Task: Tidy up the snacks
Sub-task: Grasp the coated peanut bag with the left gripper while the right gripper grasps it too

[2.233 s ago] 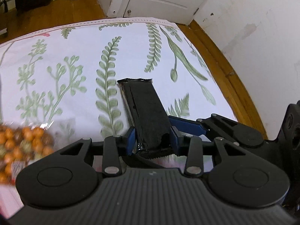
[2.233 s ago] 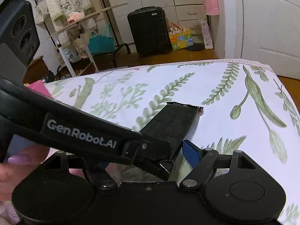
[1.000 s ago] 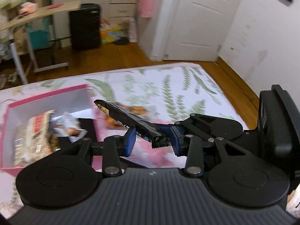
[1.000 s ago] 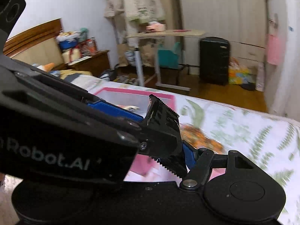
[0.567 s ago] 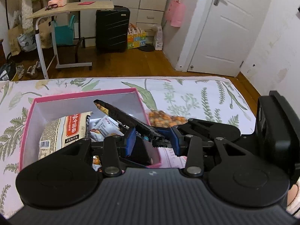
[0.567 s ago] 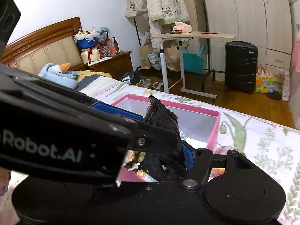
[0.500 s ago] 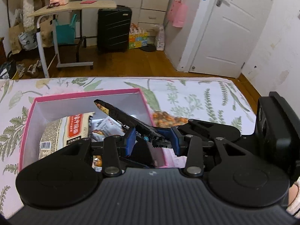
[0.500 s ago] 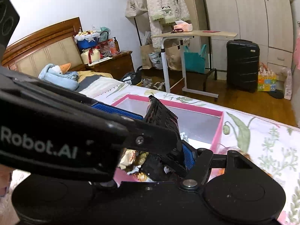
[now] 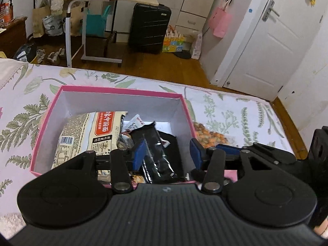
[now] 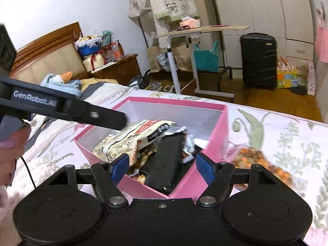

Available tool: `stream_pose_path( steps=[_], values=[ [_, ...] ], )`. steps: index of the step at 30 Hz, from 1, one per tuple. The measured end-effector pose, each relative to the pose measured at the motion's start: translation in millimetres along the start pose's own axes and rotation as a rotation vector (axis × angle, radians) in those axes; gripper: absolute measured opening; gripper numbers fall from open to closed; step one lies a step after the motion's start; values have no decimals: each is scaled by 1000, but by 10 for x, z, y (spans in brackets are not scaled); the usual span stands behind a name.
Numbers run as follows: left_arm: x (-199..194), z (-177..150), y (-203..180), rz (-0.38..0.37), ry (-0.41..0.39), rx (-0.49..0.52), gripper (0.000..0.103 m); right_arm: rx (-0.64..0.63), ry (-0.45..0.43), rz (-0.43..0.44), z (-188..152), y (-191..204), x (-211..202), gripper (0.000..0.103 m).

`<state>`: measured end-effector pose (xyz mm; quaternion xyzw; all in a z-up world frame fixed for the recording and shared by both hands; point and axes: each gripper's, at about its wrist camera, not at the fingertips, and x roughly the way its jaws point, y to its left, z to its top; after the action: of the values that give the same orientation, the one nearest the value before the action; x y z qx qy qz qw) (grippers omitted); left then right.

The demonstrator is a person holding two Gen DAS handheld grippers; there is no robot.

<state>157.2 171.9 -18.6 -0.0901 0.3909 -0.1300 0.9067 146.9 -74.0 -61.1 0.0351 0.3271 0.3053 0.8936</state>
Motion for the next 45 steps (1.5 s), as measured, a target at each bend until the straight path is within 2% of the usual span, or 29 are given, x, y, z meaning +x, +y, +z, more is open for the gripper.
stream_pose_path(
  steps=[6,9,15,18,21,24,27,35,41,43,45],
  values=[
    [-53,-16,-324,-68,13,33,46,76,-18,-48,70,-419,-377,77],
    [19,-33,-577,-98,31,58,45,164,-23,-54,92,-721,-513,77],
    [393,-163,-1074,-129,88,31,44,346,20,-21,80,-1378,-382,77],
    [693,-261,-1263,-84,95,12,44,377,76,-12,23,-1615,-128,77],
    [1032,-350,-1373,-23,93,-19,43,370,123,-36,-53,-1799,141,68],
    [1342,-442,-1408,30,89,-99,43,343,126,-56,-54,-1932,396,62],
    [1454,-511,-1507,114,-7,-129,43,288,82,-52,9,-2087,640,62],
    [1898,-607,-1358,158,39,-265,45,338,212,45,30,-2465,1125,62],
    [1994,-659,-1131,107,68,-312,47,458,258,217,-198,-2604,964,62],
    [2008,-666,-1076,66,80,-348,47,542,275,291,-313,-2734,894,62],
    [1997,-695,-1077,63,76,-351,47,597,266,329,-419,-2823,799,62]
  ],
)
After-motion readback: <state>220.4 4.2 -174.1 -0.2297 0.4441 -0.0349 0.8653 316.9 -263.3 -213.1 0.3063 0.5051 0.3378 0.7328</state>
